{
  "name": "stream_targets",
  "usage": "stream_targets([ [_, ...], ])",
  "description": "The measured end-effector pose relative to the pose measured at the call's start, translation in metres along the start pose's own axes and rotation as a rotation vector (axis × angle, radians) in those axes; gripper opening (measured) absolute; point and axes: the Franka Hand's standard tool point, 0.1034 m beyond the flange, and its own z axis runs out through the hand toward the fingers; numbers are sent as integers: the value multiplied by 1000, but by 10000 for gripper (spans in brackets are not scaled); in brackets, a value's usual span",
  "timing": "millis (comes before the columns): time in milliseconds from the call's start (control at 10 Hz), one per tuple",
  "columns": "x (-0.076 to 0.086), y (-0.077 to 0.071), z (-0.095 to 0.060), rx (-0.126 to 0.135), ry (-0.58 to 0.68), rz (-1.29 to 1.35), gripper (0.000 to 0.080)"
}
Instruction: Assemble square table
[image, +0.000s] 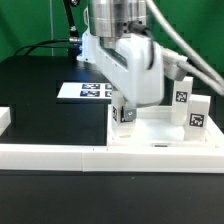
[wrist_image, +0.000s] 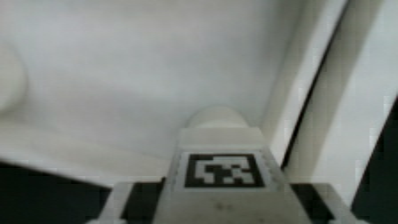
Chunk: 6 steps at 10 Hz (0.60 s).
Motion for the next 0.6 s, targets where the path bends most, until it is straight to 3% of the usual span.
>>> stream_targets([
  [300, 1, -2, 1, 47, -63, 415, 286],
  [600, 0, -3, 2, 52, -73, 478, 288],
])
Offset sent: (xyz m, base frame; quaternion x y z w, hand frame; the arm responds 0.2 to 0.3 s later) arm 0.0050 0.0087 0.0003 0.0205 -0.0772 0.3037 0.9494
